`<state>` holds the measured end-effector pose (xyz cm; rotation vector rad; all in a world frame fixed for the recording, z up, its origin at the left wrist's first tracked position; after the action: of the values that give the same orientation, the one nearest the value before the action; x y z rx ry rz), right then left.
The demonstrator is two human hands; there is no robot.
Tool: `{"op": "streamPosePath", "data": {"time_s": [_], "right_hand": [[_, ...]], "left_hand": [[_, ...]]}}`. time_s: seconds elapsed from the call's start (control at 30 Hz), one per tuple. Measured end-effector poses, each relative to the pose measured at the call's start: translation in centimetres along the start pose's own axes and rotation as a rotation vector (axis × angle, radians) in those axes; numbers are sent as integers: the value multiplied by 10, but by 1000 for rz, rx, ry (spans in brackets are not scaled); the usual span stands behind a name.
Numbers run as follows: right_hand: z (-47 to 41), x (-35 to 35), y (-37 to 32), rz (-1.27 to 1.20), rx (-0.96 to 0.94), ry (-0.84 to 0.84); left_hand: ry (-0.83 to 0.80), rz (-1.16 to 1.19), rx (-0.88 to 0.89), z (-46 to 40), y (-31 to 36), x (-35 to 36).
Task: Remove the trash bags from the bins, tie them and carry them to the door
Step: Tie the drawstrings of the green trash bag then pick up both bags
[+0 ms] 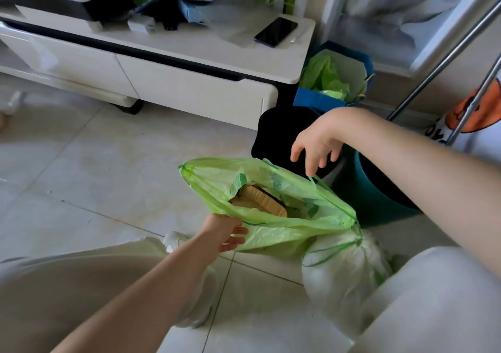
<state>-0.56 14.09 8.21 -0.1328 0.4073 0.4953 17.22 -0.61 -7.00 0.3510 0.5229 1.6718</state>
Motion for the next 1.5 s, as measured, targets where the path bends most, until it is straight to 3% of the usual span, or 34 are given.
{"op": "streamPosePath", "data": {"time_s": [0.23,0.6,0.77,1.03,1.23,1.3,1.4,1.5], "right_hand": [[-51,0,-37,-125,-147,440],[-55,4,-35,-259,-239,678],[-26,-2,-15,-287,-223,843],[55,-5,-15,-229,-204,1115],[125,1,-10,-627,-356,1286],[143,11,-4,-759,-387,1364],[136,33,-3,-677,-287,1182],[131,50,1,-846,-375,1049]], "left_hand": [[27,40,36,-2,-1,1],[109,269,87,-1,12,-4],[82,235,135,25,44,-23],[53,-102,343,99,117,-43],[79,-57,744,172,156,-43],[67,-106,786,185,158,-41],[63,-238,695,183,143,-34],[115,-189,767,189,143,-34]]}}
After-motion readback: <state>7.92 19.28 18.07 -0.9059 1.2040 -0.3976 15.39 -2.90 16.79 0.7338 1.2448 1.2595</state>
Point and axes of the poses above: each hand's wrist, its own z-axis away from the middle knuckle, its own x-axis out of the palm, y = z × x, the point moved 6 cm from there along -z, towards the middle knuckle, and after that the axes turned 5 degrees about -y, right-handed, at the moved point
